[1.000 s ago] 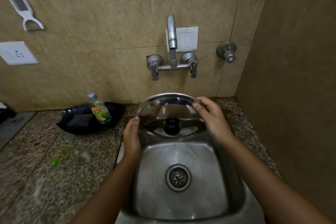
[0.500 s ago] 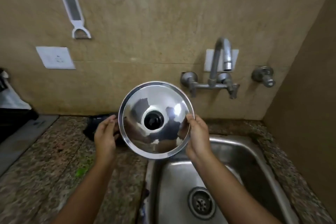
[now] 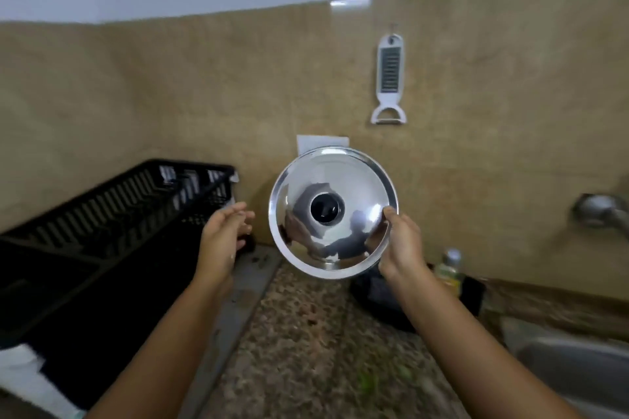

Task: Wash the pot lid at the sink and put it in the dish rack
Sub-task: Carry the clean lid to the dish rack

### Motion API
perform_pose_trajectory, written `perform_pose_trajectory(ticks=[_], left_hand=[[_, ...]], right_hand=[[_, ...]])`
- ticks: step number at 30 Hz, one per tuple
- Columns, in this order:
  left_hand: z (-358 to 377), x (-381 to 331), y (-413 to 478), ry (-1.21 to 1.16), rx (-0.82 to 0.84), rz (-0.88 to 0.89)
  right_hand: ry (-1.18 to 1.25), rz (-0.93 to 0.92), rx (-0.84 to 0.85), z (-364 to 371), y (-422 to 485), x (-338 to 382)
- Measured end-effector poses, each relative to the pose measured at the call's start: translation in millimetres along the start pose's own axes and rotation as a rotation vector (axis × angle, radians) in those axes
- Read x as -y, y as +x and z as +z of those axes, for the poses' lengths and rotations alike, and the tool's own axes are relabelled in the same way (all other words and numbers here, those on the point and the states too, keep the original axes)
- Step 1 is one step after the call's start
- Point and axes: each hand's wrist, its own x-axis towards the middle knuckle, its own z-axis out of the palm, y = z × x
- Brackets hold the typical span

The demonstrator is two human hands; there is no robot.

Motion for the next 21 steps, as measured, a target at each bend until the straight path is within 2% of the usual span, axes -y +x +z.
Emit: perform_pose_trajectory(ticks=[3, 7, 10, 12, 18, 21], left_hand=[[-34.5, -24.3, 38.2, 0.100, 0.083, 0.022], [-81.3, -44.4, 96.9, 0.216, 0.046, 0.086], [-116.8, -56.3, 139.4, 0.285, -0.022, 0.077], [-186.8, -53.0, 190.3, 0.249, -0.184, 0.102], [-196.5, -11.1, 209.9, 0.258, -0.221, -0.065], [-184.4, -14.6, 202.6, 0.219, -0.191, -0.067]], right_hand=[[-0.026, -0.038, 0.037, 62.0, 6.9, -14.2], [-0.057, -0.127, 0.095, 143.0, 25.3, -38.7], [-0.093, -0.189, 0.149, 210.2, 46.2, -63.8], [-0.133, -0.222, 0.267, 309.6, 53.3, -112.5], [-0.197, -0.291, 0.249, 358.3, 88.9, -144.4], [-0.248, -0.333, 0.259, 365.4, 101.9, -146.9]])
